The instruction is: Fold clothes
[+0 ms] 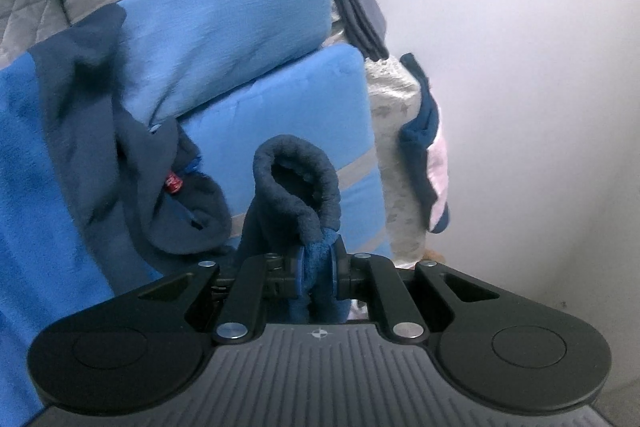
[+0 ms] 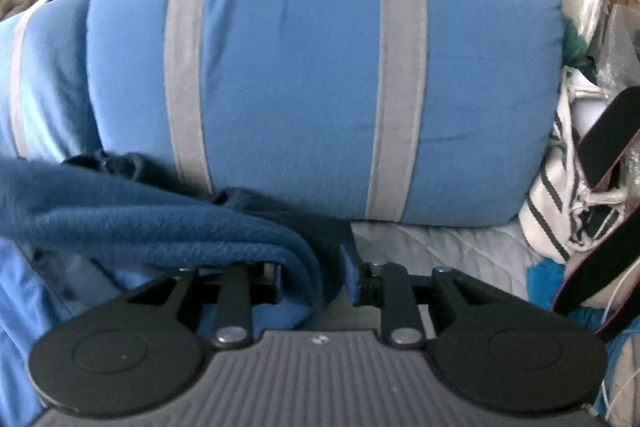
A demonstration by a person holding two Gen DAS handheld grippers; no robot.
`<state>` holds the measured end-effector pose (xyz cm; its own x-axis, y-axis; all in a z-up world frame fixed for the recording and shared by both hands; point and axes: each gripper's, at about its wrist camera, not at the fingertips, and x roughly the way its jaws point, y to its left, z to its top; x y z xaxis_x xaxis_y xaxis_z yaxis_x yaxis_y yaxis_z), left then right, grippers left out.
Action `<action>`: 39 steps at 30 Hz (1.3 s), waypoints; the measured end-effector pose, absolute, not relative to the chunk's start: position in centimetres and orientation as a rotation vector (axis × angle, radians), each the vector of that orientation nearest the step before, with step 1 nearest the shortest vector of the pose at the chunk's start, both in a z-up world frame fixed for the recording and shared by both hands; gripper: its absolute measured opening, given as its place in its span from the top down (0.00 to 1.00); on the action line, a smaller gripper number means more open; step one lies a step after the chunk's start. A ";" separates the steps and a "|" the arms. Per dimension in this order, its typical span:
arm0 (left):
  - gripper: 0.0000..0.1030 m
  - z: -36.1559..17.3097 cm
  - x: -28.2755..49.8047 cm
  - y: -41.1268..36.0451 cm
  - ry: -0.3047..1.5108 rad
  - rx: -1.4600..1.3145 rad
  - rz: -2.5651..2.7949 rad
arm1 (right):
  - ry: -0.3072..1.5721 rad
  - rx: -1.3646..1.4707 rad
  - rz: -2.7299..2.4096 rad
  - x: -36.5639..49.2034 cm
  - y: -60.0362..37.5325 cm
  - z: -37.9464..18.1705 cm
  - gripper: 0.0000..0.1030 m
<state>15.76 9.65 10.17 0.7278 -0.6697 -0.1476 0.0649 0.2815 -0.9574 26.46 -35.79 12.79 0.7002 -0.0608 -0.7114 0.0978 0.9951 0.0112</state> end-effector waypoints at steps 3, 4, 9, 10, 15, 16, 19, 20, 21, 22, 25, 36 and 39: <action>0.89 10.1 15.7 9.5 0.607 -1.195 -0.527 | 0.806 0.012 -0.111 26.9 -35.4 13.0 0.55; 0.89 10.2 15.7 9.6 0.600 -1.199 -0.525 | 0.809 0.018 -0.116 26.9 -35.4 12.6 0.49; 0.89 10.5 15.5 10.5 0.578 -1.221 -0.514 | 0.825 0.044 -0.120 26.9 -35.4 10.5 0.34; 0.89 10.5 15.5 10.6 0.576 -1.222 -0.510 | 0.831 0.031 -0.112 26.9 -35.1 9.8 0.34; 0.89 10.3 15.5 11.7 0.566 -1.251 -0.477 | 0.852 -0.086 -0.084 26.1 -32.5 6.6 0.34; 0.89 10.3 15.5 12.0 0.563 -1.258 -0.472 | 0.855 -0.118 -0.082 25.9 -32.0 6.0 0.34; 0.89 10.5 15.5 12.9 0.537 -1.273 -0.455 | 0.858 -0.262 -0.112 25.3 -31.1 4.0 0.36; 0.89 10.6 15.5 13.2 0.532 -1.281 -0.453 | 0.846 -0.323 -0.119 24.9 -30.9 3.3 0.36; 0.89 10.5 15.5 13.4 0.534 -1.290 -0.454 | 0.832 -0.341 -0.113 24.5 -31.0 3.0 0.36; 0.89 10.4 15.5 13.3 0.539 -1.287 -0.453 | 0.819 -0.336 -0.110 24.2 -31.1 2.9 0.38; 0.89 10.4 15.6 12.9 0.538 -1.259 -0.449 | 0.777 -0.335 -0.111 23.6 -31.1 2.7 0.45; 0.89 10.4 15.3 13.6 0.507 -1.279 -0.450 | 0.723 -0.449 0.008 21.0 -29.6 0.9 0.38; 0.89 10.4 15.3 13.8 0.507 -1.279 -0.453 | 0.713 -0.364 0.008 21.2 -30.4 0.8 0.43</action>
<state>15.30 13.76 10.40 0.8064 -0.5820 -0.1046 0.0393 0.2292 -0.9726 21.21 -30.44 0.79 0.7591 -0.1156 -0.6406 -0.1304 0.9371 -0.3236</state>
